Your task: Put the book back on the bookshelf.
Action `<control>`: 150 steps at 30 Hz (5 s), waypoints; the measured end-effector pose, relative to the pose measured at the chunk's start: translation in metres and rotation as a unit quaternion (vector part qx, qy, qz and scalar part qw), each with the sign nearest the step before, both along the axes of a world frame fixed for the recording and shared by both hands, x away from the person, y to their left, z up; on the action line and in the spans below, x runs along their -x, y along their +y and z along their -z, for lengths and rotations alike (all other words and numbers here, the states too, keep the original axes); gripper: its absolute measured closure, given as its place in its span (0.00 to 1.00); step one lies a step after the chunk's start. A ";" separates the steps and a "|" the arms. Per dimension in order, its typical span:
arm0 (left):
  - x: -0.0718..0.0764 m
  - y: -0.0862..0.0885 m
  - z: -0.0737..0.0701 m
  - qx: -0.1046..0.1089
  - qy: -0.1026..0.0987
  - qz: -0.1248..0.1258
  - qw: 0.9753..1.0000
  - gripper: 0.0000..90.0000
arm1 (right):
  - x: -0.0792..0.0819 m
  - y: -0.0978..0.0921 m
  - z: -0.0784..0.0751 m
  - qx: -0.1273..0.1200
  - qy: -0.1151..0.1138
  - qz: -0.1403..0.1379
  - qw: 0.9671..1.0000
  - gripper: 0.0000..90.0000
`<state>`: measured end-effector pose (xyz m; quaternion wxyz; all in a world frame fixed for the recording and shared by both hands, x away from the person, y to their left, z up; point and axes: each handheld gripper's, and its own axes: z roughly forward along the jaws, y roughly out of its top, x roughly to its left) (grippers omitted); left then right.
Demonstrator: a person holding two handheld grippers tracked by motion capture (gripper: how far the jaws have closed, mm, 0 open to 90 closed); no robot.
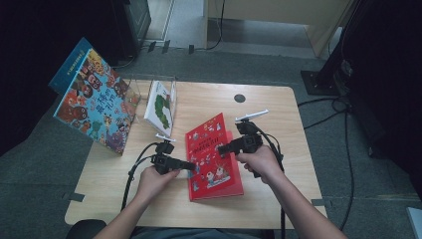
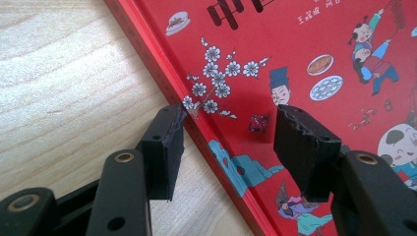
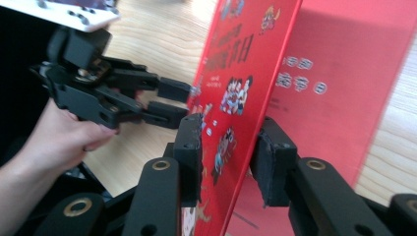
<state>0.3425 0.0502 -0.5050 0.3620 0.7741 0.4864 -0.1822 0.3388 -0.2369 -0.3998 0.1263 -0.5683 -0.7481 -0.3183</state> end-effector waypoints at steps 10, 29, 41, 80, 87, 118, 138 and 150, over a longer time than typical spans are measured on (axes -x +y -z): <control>-0.004 0.010 -0.004 0.019 -0.009 -0.020 1.000 0.48 | -0.015 0.014 -0.006 0.016 0.002 -0.002 1.000 0.85; -0.005 0.023 -0.010 0.034 -0.039 -0.047 0.998 0.44 | -0.032 0.043 -0.038 0.072 -0.020 -0.048 0.996 0.98; -0.005 0.023 -0.008 0.034 -0.044 -0.044 0.997 0.44 | -0.026 0.053 -0.036 0.069 -0.045 -0.059 0.995 0.95; -0.021 0.020 -0.044 0.033 -0.100 -0.017 0.994 0.42 | -0.028 0.044 -0.096 0.066 -0.081 -0.097 0.990 0.98; -0.026 0.016 -0.047 0.041 -0.093 -0.003 0.995 0.39 | -0.026 0.042 -0.099 0.042 -0.085 -0.103 0.990 0.98; -0.033 0.046 -0.093 0.188 -0.171 0.053 0.966 0.36 | 0.002 -0.002 -0.066 -0.115 -0.178 -0.195 0.958 0.99; -0.018 0.062 -0.131 0.094 -0.272 0.187 0.939 0.90 | -0.004 -0.017 -0.002 -0.020 -0.241 -0.175 0.954 0.65; -0.014 0.061 -0.140 0.062 -0.278 0.199 0.938 0.90 | 0.011 -0.008 0.021 0.013 -0.358 -0.137 0.923 0.88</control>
